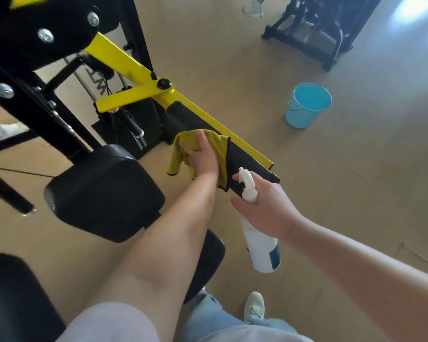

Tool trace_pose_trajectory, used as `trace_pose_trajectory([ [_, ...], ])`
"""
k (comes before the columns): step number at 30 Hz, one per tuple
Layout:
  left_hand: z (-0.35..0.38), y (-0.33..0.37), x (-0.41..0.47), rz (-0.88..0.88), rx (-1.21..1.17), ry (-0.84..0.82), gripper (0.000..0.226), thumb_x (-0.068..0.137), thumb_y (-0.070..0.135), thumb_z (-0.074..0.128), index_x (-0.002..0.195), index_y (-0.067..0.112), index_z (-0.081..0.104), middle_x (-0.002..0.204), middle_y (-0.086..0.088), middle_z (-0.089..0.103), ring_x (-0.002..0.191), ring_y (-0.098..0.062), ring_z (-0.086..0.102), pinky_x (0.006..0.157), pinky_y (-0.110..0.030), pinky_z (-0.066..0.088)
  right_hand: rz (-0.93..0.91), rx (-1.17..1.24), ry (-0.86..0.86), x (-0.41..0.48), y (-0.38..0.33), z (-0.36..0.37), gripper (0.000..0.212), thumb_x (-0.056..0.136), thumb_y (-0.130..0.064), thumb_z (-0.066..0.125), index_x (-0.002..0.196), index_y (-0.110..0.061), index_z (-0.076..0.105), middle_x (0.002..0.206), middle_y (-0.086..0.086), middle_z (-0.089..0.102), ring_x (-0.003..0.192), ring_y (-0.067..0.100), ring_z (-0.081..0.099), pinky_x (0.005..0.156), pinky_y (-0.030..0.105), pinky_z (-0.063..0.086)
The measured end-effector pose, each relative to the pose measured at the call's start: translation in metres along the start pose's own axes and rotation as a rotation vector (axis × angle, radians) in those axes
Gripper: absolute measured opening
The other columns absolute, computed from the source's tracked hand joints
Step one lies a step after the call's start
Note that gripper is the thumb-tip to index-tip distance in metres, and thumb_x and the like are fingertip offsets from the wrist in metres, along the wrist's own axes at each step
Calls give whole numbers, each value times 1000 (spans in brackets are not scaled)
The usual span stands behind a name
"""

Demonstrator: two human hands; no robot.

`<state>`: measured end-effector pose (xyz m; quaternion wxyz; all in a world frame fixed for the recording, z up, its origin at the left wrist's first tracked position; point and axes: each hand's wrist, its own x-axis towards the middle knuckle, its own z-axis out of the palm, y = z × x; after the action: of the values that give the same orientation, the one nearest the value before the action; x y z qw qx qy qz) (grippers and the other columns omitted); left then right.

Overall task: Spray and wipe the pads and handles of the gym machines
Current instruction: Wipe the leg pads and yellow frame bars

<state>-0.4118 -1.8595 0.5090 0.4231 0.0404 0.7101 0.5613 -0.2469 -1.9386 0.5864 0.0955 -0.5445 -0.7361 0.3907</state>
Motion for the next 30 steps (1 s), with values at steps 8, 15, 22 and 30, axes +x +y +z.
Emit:
trace_pose_trajectory([
  [8,-12,-35,-80,13,276,1,62,106,58,28,138,11,55,128,-13,65,119,-37,61,100,-41,46,-22,2,-69,-34,37,-21,47,98,-41,65,142,-42,48,104,-8,65,87,14,64,71,35,58],
  [15,-47,-17,-130,265,283,-20,33,104,45,52,126,22,60,109,4,67,104,-19,64,100,-43,53,-127,-57,-104,-36,39,-29,35,98,-42,66,130,-34,54,94,-11,62,81,10,62,59,26,50],
  [22,-94,47,-139,560,314,-75,37,88,16,73,110,41,57,101,22,63,93,12,59,83,-12,43,-265,-107,-175,3,-13,-31,33,97,-47,67,125,-33,54,95,-9,65,85,16,65,73,37,59],
  [30,-147,132,-107,769,467,-76,88,83,8,68,158,29,28,154,4,42,142,-17,41,118,-41,39,-351,-38,-174,64,-111,-13,37,97,-45,68,127,-27,56,96,-4,65,82,12,62,65,29,50],
])
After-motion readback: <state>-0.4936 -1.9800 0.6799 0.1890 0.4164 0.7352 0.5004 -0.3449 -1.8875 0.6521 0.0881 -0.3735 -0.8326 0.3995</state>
